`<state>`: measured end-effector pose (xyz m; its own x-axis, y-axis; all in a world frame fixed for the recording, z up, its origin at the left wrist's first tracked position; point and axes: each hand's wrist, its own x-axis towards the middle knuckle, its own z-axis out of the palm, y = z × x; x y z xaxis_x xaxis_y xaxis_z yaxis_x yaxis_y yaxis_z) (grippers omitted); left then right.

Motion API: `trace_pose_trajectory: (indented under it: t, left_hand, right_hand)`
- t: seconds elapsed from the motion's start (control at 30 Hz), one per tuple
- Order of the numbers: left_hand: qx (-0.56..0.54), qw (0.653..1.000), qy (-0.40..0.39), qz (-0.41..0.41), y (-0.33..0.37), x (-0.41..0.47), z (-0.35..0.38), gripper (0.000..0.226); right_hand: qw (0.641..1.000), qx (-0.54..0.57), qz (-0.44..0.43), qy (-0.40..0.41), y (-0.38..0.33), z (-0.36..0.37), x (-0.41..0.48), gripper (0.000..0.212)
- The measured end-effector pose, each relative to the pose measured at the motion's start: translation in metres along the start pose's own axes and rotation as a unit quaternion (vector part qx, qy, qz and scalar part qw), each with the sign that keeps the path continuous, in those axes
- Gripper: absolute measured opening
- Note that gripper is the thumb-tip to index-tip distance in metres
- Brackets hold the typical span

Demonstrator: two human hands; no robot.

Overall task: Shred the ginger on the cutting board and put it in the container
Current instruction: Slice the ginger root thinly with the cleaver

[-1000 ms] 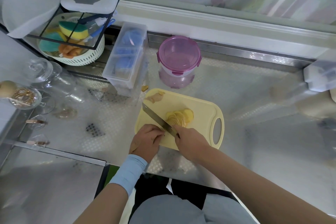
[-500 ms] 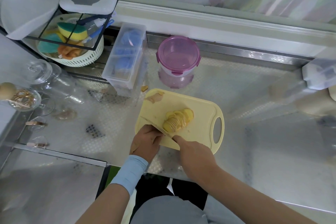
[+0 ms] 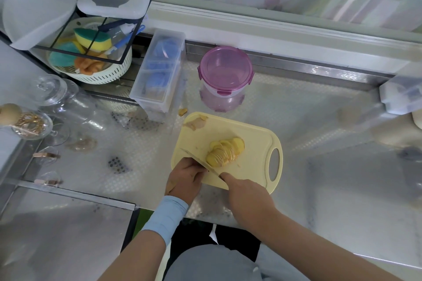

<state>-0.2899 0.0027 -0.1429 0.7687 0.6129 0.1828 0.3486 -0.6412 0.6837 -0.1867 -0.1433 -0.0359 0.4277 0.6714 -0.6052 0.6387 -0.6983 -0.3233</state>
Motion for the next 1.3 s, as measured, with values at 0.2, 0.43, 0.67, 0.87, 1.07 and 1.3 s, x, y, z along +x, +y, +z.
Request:
trace_pose_trajectory:
  t: [0.2, 0.43, 0.67, 0.87, 1.07, 1.3]
  left_hand:
    - [-0.030, 0.999, -0.020, -0.023, 0.000, -0.001, -0.001, 0.026]
    - [-0.046, 0.998, -0.031, -0.035, 0.000, -0.001, -0.001, 0.026]
    - [-0.045, 0.997, -0.040, -0.045, 0.001, 0.001, -0.001, 0.026]
    - [-0.055, 0.993, -0.065, -0.087, -0.001, 0.003, -0.004, 0.018]
    - [-0.061, 0.992, -0.073, -0.084, -0.001, 0.004, -0.005, 0.012]
    - [-0.051, 0.992, -0.081, -0.083, 0.003, 0.003, -0.009, 0.014]
  right_hand:
    - [1.000, 0.021, 0.004, -0.019, -0.001, -0.002, 0.003, 0.061]
    - [1.000, 0.007, 0.003, -0.025, 0.001, -0.004, 0.009, 0.051]
    - [1.000, 0.001, 0.000, -0.017, 0.000, 0.000, 0.017, 0.043]
    - [1.000, 0.003, -0.004, -0.022, 0.005, 0.002, 0.019, 0.030]
    - [1.000, 0.007, 0.005, -0.020, 0.006, 0.010, 0.027, 0.039]
    - [1.000, 0.024, -0.012, -0.016, 0.007, 0.017, 0.059, 0.022]
